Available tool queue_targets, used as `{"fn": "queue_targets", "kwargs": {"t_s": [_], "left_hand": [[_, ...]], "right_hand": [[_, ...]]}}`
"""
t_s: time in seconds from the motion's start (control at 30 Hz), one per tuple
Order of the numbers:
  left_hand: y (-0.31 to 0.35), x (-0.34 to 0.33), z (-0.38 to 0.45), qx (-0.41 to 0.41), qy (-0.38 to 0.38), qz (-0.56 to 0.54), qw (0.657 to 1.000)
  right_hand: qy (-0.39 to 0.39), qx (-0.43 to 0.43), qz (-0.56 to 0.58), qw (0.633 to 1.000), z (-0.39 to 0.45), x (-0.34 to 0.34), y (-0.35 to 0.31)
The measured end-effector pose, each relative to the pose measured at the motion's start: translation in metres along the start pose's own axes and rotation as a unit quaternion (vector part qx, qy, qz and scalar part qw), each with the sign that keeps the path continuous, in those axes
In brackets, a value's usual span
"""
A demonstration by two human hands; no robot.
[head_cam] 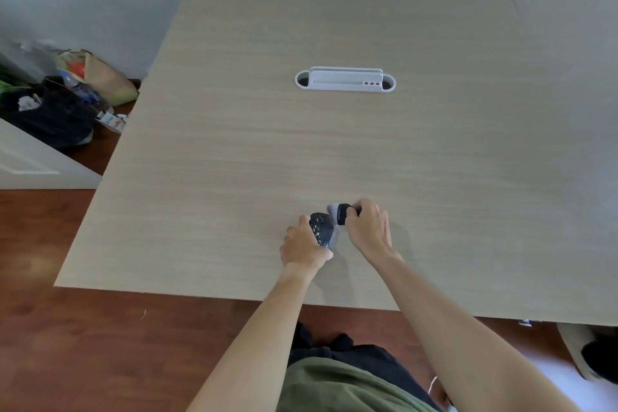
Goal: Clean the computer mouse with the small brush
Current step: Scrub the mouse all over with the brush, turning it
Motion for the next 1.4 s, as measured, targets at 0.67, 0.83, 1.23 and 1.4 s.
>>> {"fn": "queue_targets", "kwargs": {"t_s": [0.67,0.83,1.23,1.4], "left_hand": [[0.011,0.001,0.002,0.017,-0.018,0.081,0.996],[0.009,0.002,0.005,0.016,-0.028,0.089,0.996],[0.007,0.004,0.006,-0.028,-0.046,0.121,0.991],[0.007,0.003,0.009,-0.044,-0.061,0.155,0.985]], "right_hand": [[-0.011,-0.010,-0.044,0.999,-0.001,0.000,0.006],[-0.081,0.020,-0.006,0.997,-0.002,-0.010,0.006],[-0.034,0.002,-0.009,0.999,-0.010,-0.006,0.019],[-0.027,0.005,0.049,0.998,-0.011,-0.001,0.004]]}}
Point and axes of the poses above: each hand's wrist, its own z-axis towards the middle knuckle, its own x-axis out of the back of the hand, y = z × x, the point moved 8 cm from there along z, towards the middle knuckle, and after that the axes turned 7 degrees about -z, right-handed, at the moved point
